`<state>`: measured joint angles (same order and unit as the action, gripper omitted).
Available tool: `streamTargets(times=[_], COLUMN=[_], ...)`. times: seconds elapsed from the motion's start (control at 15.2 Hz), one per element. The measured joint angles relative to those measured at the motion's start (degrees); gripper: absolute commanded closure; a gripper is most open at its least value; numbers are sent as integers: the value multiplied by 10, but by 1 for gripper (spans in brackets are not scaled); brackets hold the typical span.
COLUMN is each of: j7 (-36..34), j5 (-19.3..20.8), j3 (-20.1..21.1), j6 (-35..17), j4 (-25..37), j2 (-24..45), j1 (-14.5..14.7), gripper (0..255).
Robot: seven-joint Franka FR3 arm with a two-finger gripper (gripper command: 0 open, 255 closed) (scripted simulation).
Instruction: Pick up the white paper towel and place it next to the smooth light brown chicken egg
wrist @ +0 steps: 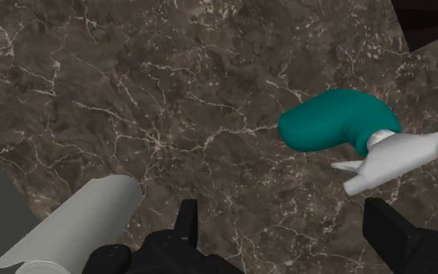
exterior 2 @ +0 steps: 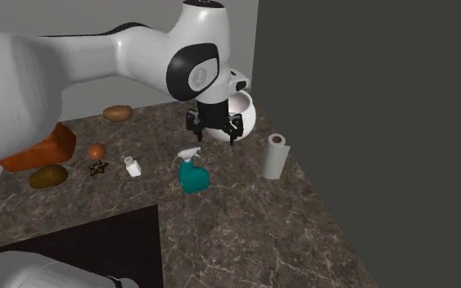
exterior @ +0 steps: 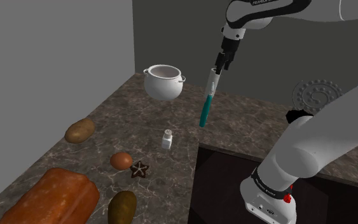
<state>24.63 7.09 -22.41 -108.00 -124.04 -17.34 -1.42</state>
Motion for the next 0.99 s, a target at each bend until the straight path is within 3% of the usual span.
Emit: streamTargets(times=[0.53, 0.99], j7=[117, 214], j5=[-64, -151], j3=[-59, -71], j6=[-60, -74], j4=[117, 255], j2=[167, 324], j1=[-12, -57], gripper=[0, 0])
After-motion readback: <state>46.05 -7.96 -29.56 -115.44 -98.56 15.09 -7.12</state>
